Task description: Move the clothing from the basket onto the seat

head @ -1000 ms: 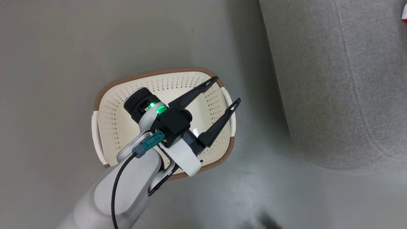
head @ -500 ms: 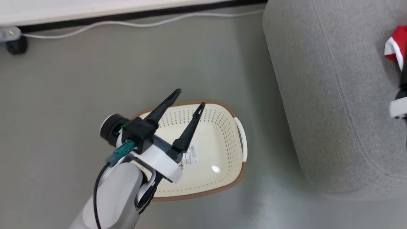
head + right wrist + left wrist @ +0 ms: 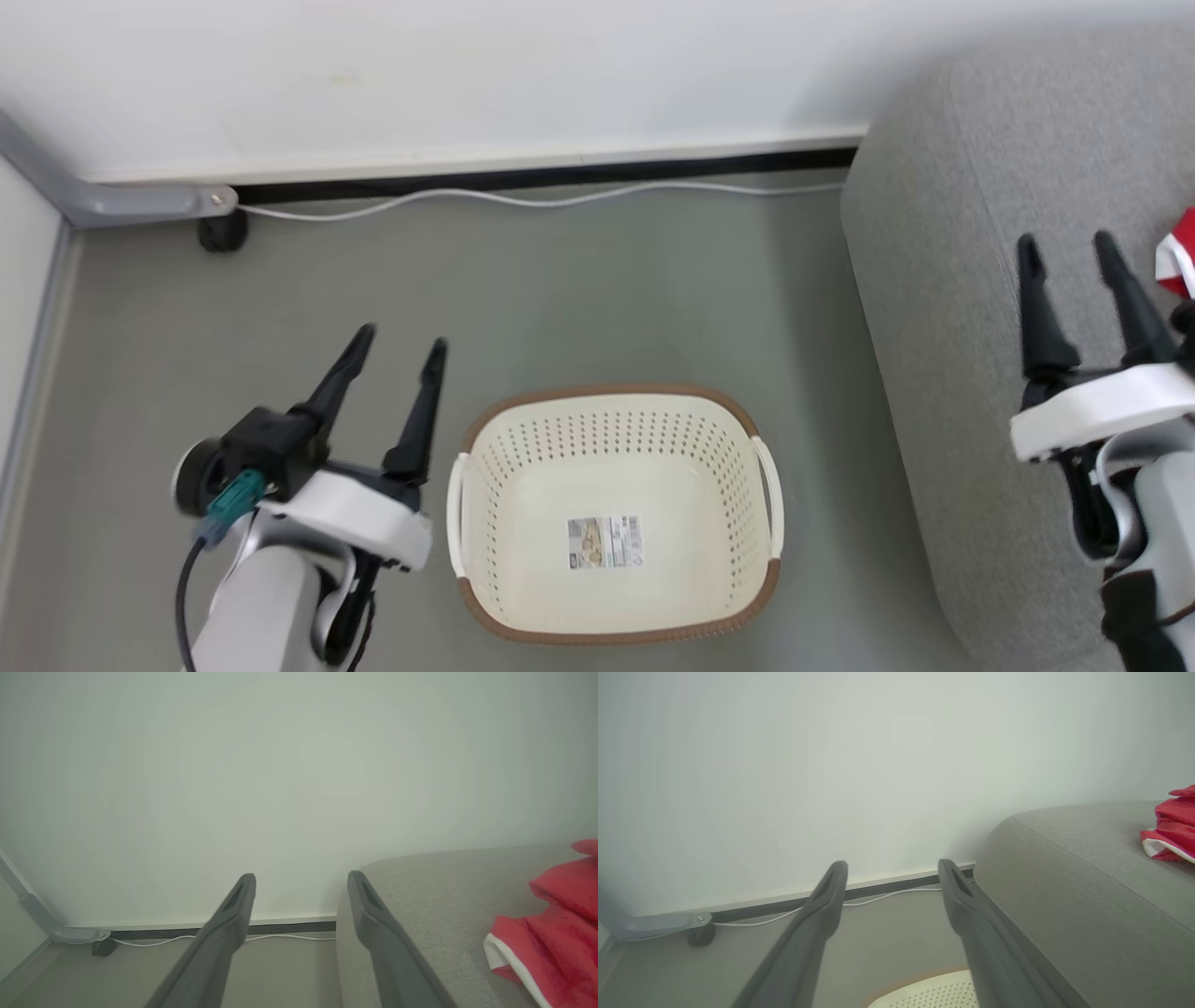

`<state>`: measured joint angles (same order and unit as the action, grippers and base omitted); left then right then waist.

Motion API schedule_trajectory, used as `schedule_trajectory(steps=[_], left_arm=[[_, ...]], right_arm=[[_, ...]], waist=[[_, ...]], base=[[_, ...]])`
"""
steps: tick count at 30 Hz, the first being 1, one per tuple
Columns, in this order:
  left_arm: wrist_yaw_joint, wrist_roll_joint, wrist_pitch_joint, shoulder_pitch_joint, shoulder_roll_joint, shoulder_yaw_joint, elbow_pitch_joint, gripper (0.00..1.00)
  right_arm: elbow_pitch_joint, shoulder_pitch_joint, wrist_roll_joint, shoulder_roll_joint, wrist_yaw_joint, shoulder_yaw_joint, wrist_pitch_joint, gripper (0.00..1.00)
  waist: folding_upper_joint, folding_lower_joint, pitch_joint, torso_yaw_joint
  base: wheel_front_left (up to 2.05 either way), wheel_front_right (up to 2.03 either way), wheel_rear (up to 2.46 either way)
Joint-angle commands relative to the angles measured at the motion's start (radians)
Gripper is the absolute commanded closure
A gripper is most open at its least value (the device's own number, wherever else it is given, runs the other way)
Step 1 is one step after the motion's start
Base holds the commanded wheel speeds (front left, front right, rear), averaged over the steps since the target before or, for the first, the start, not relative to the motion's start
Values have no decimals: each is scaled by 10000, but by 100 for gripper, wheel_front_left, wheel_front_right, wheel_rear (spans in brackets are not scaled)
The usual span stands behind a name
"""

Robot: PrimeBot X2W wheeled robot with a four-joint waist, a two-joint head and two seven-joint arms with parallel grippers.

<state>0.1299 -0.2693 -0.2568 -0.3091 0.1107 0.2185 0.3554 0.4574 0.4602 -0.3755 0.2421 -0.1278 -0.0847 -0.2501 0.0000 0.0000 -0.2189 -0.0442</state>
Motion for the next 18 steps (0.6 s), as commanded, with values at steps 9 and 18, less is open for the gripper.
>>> schedule_trajectory(steps=[9, 18], left_arm=[[-94, 807, -49, 1075, 76, -2001, 66, 0], [-155, 995, -49, 2115, -174, -3059, -130, 0]], right_arm=[[-521, -1130, 250, -406, -29, -538, -116, 0], [-712, -2103, 460, -758, -29, -308, -116, 0]], waist=[[0, 0, 1173, 545], [0, 0, 1656, 573]], base=[[0, 0, 0], [0, 0, 0]])
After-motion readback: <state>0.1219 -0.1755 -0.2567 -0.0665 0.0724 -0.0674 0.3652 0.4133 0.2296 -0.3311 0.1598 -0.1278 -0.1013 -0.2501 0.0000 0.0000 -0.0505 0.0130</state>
